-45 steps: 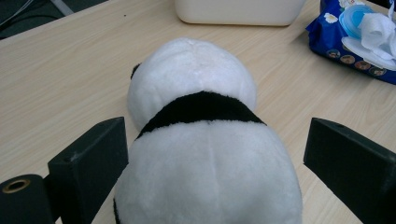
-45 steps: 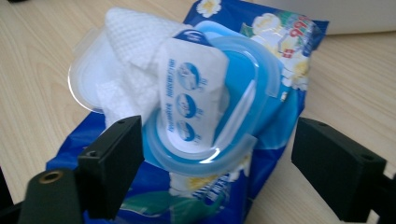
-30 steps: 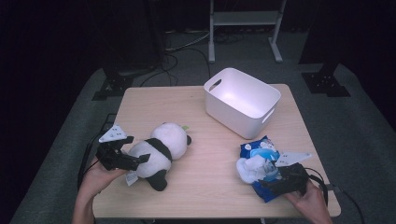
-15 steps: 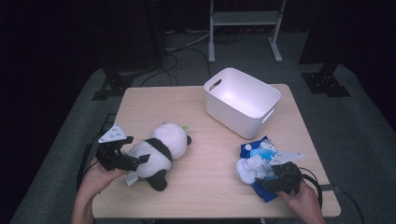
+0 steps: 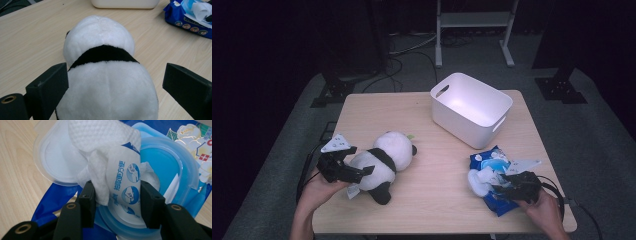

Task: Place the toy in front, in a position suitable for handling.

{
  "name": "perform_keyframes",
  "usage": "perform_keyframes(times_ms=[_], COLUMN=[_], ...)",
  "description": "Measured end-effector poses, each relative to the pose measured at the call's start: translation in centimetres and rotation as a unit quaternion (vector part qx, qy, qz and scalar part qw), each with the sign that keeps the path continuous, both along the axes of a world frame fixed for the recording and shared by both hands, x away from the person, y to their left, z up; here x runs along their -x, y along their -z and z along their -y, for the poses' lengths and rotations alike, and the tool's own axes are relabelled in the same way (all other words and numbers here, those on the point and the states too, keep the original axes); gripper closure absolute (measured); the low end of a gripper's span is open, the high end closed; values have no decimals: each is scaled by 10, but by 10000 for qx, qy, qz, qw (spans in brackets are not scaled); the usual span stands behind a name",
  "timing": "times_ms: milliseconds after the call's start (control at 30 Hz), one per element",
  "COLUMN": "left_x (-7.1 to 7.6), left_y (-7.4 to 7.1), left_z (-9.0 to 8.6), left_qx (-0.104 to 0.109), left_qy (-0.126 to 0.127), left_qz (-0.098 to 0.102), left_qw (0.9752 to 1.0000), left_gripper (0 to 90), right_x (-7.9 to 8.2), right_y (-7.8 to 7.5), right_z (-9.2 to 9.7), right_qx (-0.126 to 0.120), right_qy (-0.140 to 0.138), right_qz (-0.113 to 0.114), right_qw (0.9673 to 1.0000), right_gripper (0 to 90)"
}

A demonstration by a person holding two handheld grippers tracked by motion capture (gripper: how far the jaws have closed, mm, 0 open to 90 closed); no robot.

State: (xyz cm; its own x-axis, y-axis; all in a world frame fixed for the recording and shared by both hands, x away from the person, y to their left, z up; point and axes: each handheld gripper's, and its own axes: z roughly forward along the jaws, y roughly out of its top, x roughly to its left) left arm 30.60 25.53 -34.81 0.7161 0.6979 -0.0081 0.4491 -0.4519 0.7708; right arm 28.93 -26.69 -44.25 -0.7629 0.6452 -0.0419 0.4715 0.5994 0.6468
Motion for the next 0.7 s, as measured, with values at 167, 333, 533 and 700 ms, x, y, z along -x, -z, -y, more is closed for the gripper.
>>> perform_keyframes(times_ms=[167, 333, 533, 700], left_x=[-1, -3, -8, -16], left_y=[1, 2, 5, 7], left_z=[1, 3, 6, 8], left_qx=[-39, -31, -80, -183], left_qy=[21, 20, 16, 18], left_qz=[-29, -73, -164, -288], left_qw=[10000, 10000, 9998, 9994], left_gripper=[52, 52, 52, 52], right_x=[-2, -7, -11, -11], right_y=[0, -1, -1, -1], right_z=[9, 25, 40, 49], right_qx=[-9, -3, -2, -26], right_qy=[-12, -73, -95, -43], right_qz=[-26, -75, -113, -108], right_qw=[10000, 9999, 9999, 9999], right_gripper=[525, 524, 521, 521])
